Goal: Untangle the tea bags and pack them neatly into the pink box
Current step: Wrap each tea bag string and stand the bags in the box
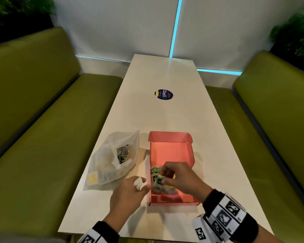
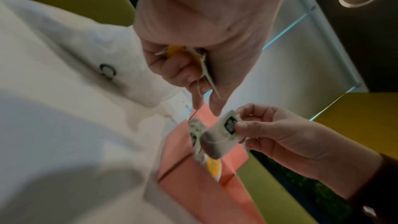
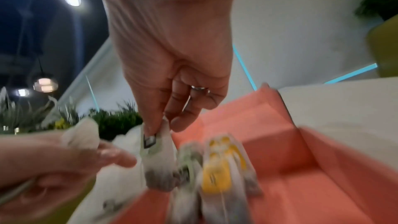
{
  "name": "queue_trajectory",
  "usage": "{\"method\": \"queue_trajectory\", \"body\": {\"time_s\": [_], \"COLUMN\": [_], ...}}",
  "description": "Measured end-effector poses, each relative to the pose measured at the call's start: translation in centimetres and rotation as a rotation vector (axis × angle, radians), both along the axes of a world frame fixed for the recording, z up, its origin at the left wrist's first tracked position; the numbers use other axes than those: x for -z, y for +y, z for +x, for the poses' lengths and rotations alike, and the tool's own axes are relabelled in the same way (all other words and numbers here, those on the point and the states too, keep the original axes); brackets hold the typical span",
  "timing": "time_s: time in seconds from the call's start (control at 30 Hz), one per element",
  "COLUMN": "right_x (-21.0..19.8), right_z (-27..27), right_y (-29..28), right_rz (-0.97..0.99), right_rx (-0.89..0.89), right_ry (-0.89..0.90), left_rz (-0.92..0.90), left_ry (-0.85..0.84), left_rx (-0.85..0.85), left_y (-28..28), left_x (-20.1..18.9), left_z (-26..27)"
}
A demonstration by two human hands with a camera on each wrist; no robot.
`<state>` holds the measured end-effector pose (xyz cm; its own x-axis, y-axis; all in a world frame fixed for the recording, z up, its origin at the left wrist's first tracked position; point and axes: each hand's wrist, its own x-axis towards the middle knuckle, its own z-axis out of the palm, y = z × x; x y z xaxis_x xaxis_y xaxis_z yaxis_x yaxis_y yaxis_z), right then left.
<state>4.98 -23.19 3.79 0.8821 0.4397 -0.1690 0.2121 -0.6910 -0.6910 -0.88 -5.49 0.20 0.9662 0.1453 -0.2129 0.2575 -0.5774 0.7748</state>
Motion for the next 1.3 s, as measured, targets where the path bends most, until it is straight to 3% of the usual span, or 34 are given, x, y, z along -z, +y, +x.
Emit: {"method": "queue_trajectory", "body": {"time_s": [0.13,0.4,0.63,0.97,1.2,1.3], "right_x": [2.9,4.0,2.5,4.9,5.1,4.2], "right_z": [0.2,0.9,0.2,0.3,-0.2,-0.3], "right_y": [0.6,1.1,0.6,1.4,2.0,1.8], "right_rz": [-0.129,-0.211,-0.3,-0.219,-0.199,-0.18], "right_rx": [-0.04,-0.028,-0.247,0.107,0.196,0.216], "right_ry": [0.006,-0.041,0.092,-0.093,-0.124,-0.131], "left_rz": [0.156,0.155,0.181,0.163,0.219,0.142], "left_ry": [0.091,0.119,0.098,0.097,0.075,0.06], "left_rx": [0.042,0.066,0.089,0.074,0.085,0.018], "left_y": [-0.9,-1.5,-1.4,-1.2,-1.3,-0.9], "left_x": [2.1,2.8,2.8,2.8,2.8,1.9], "left_z": [0.1,-0.2,-0.3,-0.6,-0.7,-0.8]}}
